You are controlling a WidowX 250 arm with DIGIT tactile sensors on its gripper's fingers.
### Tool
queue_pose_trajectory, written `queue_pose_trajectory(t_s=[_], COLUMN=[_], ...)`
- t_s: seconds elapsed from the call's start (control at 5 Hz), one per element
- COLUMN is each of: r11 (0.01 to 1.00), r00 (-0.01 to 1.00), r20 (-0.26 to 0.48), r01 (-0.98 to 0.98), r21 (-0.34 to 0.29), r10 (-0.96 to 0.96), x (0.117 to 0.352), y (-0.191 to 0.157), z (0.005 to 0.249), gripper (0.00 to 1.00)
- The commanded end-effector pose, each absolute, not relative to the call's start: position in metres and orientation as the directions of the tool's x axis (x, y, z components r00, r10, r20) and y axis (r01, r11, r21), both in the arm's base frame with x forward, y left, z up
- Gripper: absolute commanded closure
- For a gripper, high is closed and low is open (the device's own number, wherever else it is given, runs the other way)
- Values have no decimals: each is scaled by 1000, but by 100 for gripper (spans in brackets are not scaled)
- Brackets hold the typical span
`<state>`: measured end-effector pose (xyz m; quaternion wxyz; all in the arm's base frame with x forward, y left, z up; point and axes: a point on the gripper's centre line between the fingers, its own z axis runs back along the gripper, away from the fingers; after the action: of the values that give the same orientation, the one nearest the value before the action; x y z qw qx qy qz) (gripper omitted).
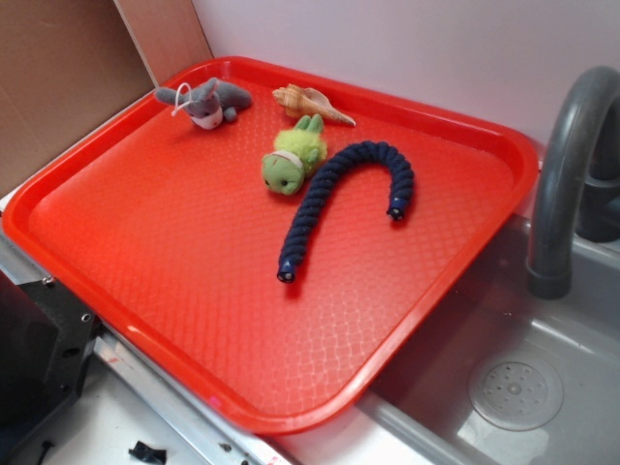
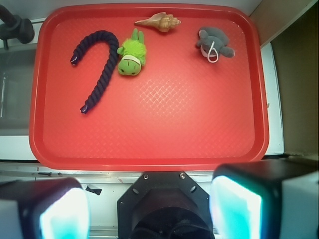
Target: Grab the shell.
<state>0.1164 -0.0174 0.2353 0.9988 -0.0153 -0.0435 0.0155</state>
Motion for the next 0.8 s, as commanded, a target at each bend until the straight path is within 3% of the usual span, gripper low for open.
queue_pose_trajectory(t_s=[0.0, 0.4, 0.6], r11=[999, 974, 888], r00=[996, 952, 860], r20=[86, 209, 235], r01=[-30, 213, 416], r21=[-32, 82, 194], r10=[32, -226, -454], x=[116, 165, 203], y=[-17, 3, 13], z=[235, 211, 200], gripper=[0, 0, 0])
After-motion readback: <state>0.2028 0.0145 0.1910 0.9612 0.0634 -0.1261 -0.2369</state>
